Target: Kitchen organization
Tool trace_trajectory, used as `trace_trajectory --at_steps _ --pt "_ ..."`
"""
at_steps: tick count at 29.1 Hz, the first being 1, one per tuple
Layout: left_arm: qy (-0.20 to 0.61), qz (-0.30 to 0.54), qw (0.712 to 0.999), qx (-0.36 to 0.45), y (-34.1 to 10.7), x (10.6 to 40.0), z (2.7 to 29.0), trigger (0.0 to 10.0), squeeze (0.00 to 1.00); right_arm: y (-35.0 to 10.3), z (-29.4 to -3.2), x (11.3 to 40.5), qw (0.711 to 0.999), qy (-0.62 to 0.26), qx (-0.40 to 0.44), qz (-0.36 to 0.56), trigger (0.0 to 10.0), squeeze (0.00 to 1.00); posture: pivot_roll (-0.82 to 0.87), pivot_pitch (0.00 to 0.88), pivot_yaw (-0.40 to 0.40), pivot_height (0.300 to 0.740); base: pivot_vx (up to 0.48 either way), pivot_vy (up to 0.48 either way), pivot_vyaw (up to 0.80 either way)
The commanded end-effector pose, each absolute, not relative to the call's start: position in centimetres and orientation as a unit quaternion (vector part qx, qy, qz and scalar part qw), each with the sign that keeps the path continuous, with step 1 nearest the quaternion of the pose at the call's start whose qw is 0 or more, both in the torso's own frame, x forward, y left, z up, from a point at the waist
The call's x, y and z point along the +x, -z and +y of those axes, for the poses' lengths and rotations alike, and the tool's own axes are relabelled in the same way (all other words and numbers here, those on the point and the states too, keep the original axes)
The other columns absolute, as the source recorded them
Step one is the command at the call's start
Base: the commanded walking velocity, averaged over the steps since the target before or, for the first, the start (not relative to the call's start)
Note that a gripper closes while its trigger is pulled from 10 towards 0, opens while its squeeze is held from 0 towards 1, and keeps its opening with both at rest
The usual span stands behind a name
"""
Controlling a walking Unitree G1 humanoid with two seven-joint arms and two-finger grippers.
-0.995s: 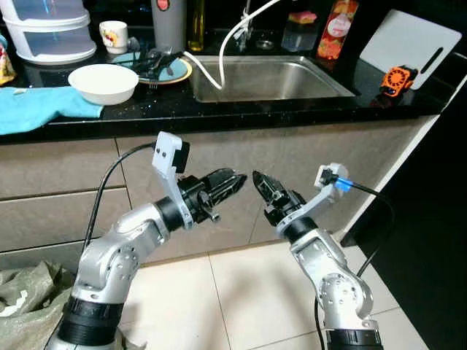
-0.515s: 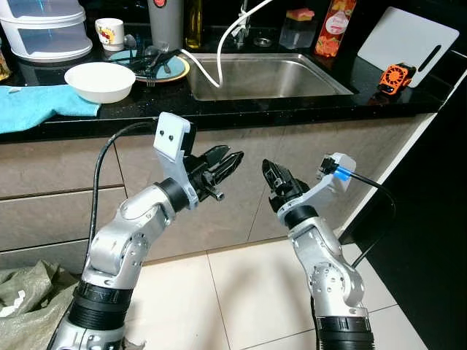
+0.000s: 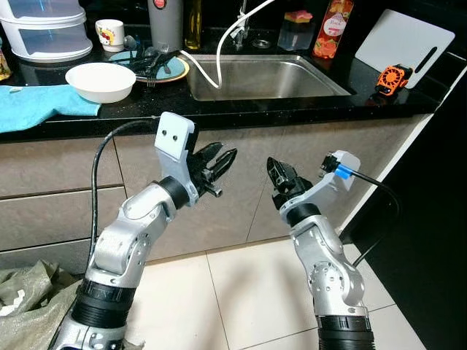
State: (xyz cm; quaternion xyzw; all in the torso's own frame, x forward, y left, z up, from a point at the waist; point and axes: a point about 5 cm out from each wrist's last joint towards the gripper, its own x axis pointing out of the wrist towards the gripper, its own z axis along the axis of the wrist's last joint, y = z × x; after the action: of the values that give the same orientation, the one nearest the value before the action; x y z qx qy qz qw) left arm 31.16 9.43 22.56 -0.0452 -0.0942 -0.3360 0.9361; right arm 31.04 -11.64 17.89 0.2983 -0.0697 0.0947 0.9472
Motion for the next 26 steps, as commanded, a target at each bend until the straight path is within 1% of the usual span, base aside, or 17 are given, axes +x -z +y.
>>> trace_trajectory --at_steps 1,5,8,13,18,23,26 --pt "0.333 -0.099 0.937 -0.046 -22.8 31.3 9.2 10.0 0.00 -18.2 -11.9 31.2 0.948 -0.084 0.297 -0.078 10.0 0.00 0.25 0.000 -0.082 0.740 0.000 0.000 0.00" --pt "0.327 -0.099 0.939 -0.046 -22.7 31.4 9.0 10.0 0.00 -18.3 -11.5 31.1 0.947 -0.091 0.298 -0.079 10.0 0.00 0.25 0.000 -0.082 0.740 0.000 0.000 0.00" --pt "0.332 -0.100 0.937 -0.040 -22.8 31.4 8.7 10.0 0.00 -18.1 -11.8 31.2 0.948 -0.086 0.298 -0.078 10.0 0.00 0.26 0.005 -0.071 0.740 0.000 0.000 0.00" --pt "0.329 -0.099 0.938 -0.036 -22.6 31.4 9.1 10.0 0.00 -18.1 -11.9 31.2 0.947 -0.077 0.302 -0.080 10.0 0.00 0.25 0.001 -0.073 0.740 0.000 0.000 0.00" --pt "0.321 -0.103 0.941 -0.039 -22.9 31.7 9.0 10.0 0.00 -18.3 -11.4 31.0 0.946 -0.093 0.300 -0.077 10.0 0.00 0.26 0.007 -0.080 0.740 0.000 0.000 0.00" --pt "0.323 -0.104 0.940 -0.028 -22.8 31.4 9.2 10.0 0.00 -18.5 -12.0 31.3 0.949 -0.079 0.293 -0.088 10.0 0.00 0.25 0.004 -0.073 0.740 0.000 0.000 0.00" --pt "0.269 -0.109 0.957 -0.003 -22.8 32.3 10.0 10.0 0.00 -19.1 -12.2 31.2 0.954 -0.077 0.270 -0.102 10.0 0.00 0.26 0.009 -0.081 0.740 0.000 0.000 0.00"
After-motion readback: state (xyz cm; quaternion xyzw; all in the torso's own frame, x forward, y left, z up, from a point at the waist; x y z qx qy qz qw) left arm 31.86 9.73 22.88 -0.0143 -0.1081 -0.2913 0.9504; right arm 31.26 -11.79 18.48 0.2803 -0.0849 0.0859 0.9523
